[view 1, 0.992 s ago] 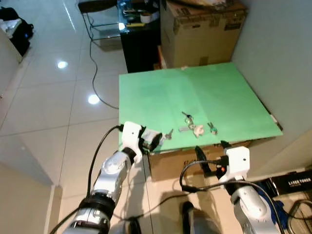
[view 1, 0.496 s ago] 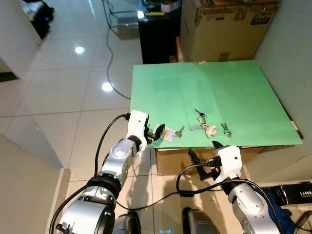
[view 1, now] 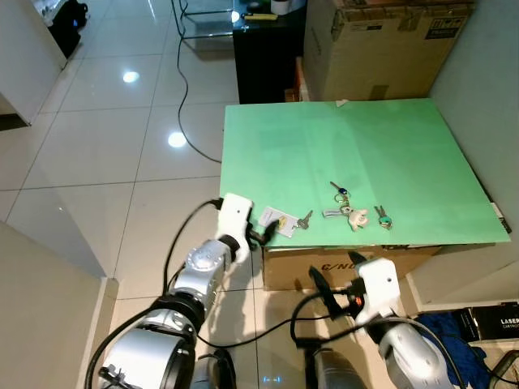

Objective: Hang keys on a hook

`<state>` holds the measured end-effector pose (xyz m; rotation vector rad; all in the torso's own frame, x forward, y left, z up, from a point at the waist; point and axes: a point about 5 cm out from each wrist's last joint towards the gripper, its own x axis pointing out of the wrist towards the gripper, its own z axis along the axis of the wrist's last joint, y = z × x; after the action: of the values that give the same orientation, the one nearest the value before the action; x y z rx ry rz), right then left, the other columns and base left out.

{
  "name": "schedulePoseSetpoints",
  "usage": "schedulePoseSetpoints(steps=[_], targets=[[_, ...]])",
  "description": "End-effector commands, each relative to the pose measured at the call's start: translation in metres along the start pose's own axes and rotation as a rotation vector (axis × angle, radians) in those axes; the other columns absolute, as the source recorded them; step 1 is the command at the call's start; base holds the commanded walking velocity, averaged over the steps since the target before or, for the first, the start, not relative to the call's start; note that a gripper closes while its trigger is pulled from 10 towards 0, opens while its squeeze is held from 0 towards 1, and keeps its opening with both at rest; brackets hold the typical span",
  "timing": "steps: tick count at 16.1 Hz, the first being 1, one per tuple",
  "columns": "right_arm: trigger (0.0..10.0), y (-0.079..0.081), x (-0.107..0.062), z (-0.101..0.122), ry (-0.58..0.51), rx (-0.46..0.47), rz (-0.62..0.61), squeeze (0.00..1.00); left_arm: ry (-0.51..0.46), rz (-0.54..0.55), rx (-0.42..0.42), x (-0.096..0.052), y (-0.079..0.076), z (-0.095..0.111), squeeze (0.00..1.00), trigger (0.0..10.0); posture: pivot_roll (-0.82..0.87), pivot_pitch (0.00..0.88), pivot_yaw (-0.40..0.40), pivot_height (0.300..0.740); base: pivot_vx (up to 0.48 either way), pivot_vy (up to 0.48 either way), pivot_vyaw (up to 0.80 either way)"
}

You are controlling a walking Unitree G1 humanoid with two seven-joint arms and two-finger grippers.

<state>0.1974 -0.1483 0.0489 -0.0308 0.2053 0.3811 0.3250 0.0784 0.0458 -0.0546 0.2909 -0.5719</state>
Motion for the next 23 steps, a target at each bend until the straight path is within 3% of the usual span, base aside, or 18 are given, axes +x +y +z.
schedulePoseSetpoints(steps=[1, 5, 10, 12, 14, 16, 19, 23], targets=[[10.0, 0.005, -0.005, -0.002, 0.013, 0.010, 0.010, 0.00, 0.031, -0.036, -0.020, -0.001, -0.005, -0.008, 0.00, 10.0, -0.34, 0.230, 0.085, 0.740, 0.000, 0.000, 0.00], [10.0, 0.007, -0.013, -0.002, 0.017, 0.015, -0.013, 0.00, -0.038, -0.121, -0.039, 0.006, -0.023, 0.001, 0.00, 10.0, -0.36, 0.255, 0.091, 0.740, 0.000, 0.000, 0.00], [10.0, 0.010, -0.030, 0.002, 0.024, 0.006, -0.029, 0.00, -0.117, -0.038, 0.091, 0.012, -0.021, 0.020, 0.00, 10.0, -0.40, 0.304, 0.069, 0.740, 0.000, 0.000, 0.00], [10.0, 0.012, -0.035, 0.002, 0.031, 0.005, -0.030, 0.00, -0.117, -0.028, 0.114, 0.012, -0.020, 0.021, 0.00, 10.0, -0.42, 0.316, 0.063, 0.740, 0.000, 0.000, 0.00], [10.0, 0.014, -0.041, 0.005, 0.038, 0.016, -0.024, 0.00, -0.102, -0.024, 0.088, 0.011, -0.019, 0.016, 0.00, 10.0, -0.43, 0.330, 0.060, 0.740, 0.000, 0.000, 0.00], [10.0, 0.016, -0.042, 0.006, 0.040, 0.018, -0.021, 0.00, -0.109, -0.087, 0.042, 0.011, -0.027, 0.013, 0.00, 10.0, -0.43, 0.339, 0.058, 0.740, 0.000, 0.000, 0.00], [10.0, 0.018, -0.043, 0.007, 0.047, 0.021, -0.017, 0.00, -0.115, -0.140, 0.064, 0.011, -0.038, 0.009, 0.00, 10.0, -0.42, 0.346, 0.059, 0.740, 0.000, 0.000, 0.00], [10.0, 0.019, -0.046, 0.007, 0.053, 0.024, -0.018, 0.00, -0.099, -0.143, 0.122, 0.011, -0.042, 0.005, 0.00, 10.0, -0.43, 0.356, 0.061, 0.740, 0.000, 0.000, 0.00]])
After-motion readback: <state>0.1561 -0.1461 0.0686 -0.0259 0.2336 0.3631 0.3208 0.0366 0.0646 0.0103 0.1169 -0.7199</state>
